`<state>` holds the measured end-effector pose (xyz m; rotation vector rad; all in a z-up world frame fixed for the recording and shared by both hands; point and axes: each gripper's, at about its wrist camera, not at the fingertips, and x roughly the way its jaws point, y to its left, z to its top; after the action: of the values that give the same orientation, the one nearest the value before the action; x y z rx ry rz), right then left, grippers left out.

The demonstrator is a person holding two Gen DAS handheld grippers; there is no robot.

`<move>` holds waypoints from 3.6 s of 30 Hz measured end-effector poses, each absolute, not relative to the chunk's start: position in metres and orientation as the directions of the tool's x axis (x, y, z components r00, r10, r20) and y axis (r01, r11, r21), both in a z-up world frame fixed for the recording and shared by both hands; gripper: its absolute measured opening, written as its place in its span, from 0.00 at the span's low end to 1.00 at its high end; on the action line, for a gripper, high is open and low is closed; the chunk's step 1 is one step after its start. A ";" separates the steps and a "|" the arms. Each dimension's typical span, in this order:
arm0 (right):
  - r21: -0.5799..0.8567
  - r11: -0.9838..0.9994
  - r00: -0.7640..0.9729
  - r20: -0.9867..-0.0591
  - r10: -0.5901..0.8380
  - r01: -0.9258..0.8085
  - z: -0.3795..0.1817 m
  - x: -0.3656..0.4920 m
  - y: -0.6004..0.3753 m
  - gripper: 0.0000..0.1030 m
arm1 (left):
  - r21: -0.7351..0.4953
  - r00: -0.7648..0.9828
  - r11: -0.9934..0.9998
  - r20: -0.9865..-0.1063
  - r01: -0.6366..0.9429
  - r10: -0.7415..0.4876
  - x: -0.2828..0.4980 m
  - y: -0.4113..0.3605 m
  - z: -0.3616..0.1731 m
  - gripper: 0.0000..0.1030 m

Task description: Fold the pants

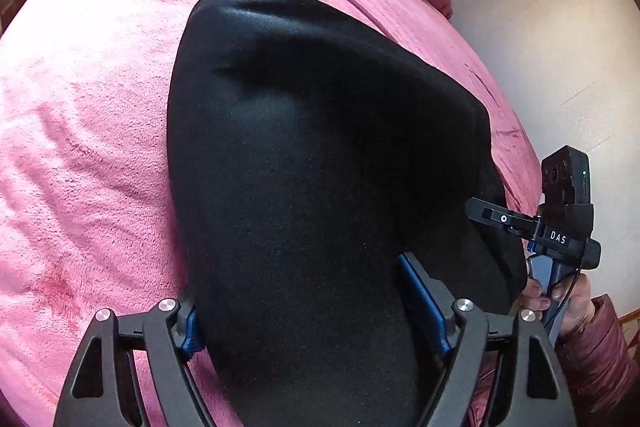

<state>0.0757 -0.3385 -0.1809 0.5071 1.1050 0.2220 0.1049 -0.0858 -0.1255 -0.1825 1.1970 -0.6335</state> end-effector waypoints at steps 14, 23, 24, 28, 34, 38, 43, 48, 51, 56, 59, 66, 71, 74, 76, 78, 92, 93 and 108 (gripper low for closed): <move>0.421 0.907 0.455 -0.805 0.380 -0.012 -0.141 0.062 -0.294 0.44 | -0.461 0.293 0.770 -0.737 0.442 -0.609 0.079 -0.048 -0.096 0.47; 0.461 0.881 0.468 -0.758 0.454 -0.108 -0.123 0.100 -0.254 0.44 | -0.425 0.371 0.801 -0.725 0.422 -0.580 0.084 -0.002 -0.070 0.47; 0.462 0.879 0.470 -0.753 0.459 -0.118 -0.120 0.109 -0.248 0.44 | -0.426 0.379 0.806 -0.724 0.411 -0.576 0.091 0.004 -0.069 0.47; 0.469 0.872 0.473 -0.742 0.476 -0.143 -0.114 0.147 -0.229 0.44 | -0.418 0.410 0.831 -0.729 0.366 -0.548 0.121 0.026 -0.063 0.47; 0.474 0.867 0.481 -0.731 0.484 -0.152 -0.099 0.207 -0.208 0.44 | -0.412 0.443 0.858 -0.736 0.306 -0.512 0.183 0.045 -0.051 0.49; 0.487 0.862 0.470 -0.734 0.491 -0.141 -0.105 0.236 -0.207 0.44 | -0.424 0.429 0.862 -0.749 0.276 -0.506 0.218 0.052 -0.059 0.53; 0.487 0.873 0.386 -0.798 0.463 -0.041 -0.160 0.269 -0.211 0.58 | -0.443 0.320 0.889 -0.830 0.117 -0.456 0.259 0.074 -0.113 0.71; 0.515 0.855 0.397 -0.773 0.495 -0.063 -0.166 0.266 -0.216 0.63 | -0.562 0.337 0.825 -0.766 0.060 -0.547 0.249 0.105 -0.134 0.77; 0.498 0.865 0.411 -0.777 0.476 -0.060 -0.152 0.258 -0.227 0.64 | -0.525 0.377 0.848 -0.774 0.068 -0.509 0.239 0.107 -0.123 0.77; 0.441 0.894 0.488 -0.764 0.422 -0.083 -0.122 0.222 -0.243 0.61 | -0.418 0.481 0.905 -0.781 0.074 -0.400 0.218 0.111 -0.096 0.76; 0.437 0.892 0.503 -0.749 0.431 -0.113 -0.110 0.191 -0.245 0.51 | -0.356 0.539 0.932 -0.774 0.063 -0.332 0.193 0.112 -0.085 0.76; 0.322 0.936 0.474 -0.809 0.349 -0.140 -0.123 0.160 -0.221 0.40 | -0.270 0.579 0.962 -0.776 0.052 -0.249 0.157 0.092 -0.092 0.76; 0.294 0.939 0.491 -0.800 0.345 -0.180 -0.105 0.167 -0.204 0.12 | -0.195 0.576 0.977 -0.791 0.084 -0.207 0.149 0.064 -0.094 0.76; 0.232 0.958 0.525 -0.802 0.286 -0.167 -0.096 0.170 -0.208 0.12 | -0.150 0.581 0.983 -0.793 0.108 -0.184 0.146 0.051 -0.094 0.76; 0.195 0.970 0.494 -0.835 0.241 -0.143 -0.113 0.175 -0.211 0.11 | -0.149 0.567 0.982 -0.802 0.117 -0.189 0.148 0.044 -0.099 0.76; 0.181 0.974 0.486 -0.845 0.223 -0.134 -0.131 0.175 -0.212 0.12 | -0.146 0.548 0.982 -0.815 0.119 -0.188 0.149 0.037 -0.108 0.76; 0.239 0.966 0.514 -0.820 0.252 -0.093 -0.124 0.161 -0.223 0.14 | -0.136 0.575 0.986 -0.801 0.099 -0.168 0.138 0.036 -0.108 0.76; 0.243 0.966 0.514 -0.820 0.253 -0.088 -0.124 0.160 -0.224 0.14 | -0.134 0.577 0.986 -0.799 0.098 -0.166 0.137 0.036 -0.106 0.76; 0.221 0.975 0.517 -0.830 0.208 -0.037 -0.118 0.152 -0.220 0.20 | -0.111 0.610 0.990 -0.780 0.084 -0.140 0.118 0.039 -0.089 0.76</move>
<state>0.1517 -0.2196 -0.1180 0.1843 1.0180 0.1481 0.1182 0.0391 -0.0886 -0.0658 0.9057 -0.1293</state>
